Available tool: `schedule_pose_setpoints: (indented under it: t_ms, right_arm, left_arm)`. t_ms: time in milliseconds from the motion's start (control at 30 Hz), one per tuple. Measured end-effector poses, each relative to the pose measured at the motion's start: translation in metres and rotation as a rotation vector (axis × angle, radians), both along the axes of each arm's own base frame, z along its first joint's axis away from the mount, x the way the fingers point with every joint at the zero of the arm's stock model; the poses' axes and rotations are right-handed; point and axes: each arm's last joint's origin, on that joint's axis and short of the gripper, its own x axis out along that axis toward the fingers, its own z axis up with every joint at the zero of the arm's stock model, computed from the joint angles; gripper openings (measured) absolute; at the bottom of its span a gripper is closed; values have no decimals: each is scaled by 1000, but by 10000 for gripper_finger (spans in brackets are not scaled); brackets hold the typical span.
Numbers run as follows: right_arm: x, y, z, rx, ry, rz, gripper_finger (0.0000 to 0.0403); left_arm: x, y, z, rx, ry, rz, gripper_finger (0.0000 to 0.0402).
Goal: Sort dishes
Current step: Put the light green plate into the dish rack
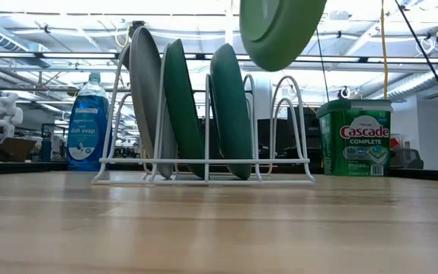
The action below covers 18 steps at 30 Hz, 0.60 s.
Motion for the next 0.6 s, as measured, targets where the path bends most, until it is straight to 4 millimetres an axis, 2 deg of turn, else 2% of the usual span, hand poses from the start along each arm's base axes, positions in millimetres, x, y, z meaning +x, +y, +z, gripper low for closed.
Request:
schedule_pose_setpoints:
  t_ms: [100,267,367,600]
  right_arm:
    - [-7,-12,-9,43,-81,-8,3]
    - [-3,-25,-23,90,-73,-42,3]
    - [5,-30,-28,89,-62,-71,3]
    - [29,-41,-58,116,8,-140,3]
  left_arm:
    - [2,1,0,-1,0,8,134]
    - [8,4,0,-1,0,27,134]
    - [9,5,-1,1,3,33,134]
    - [9,5,-1,6,6,33,134]
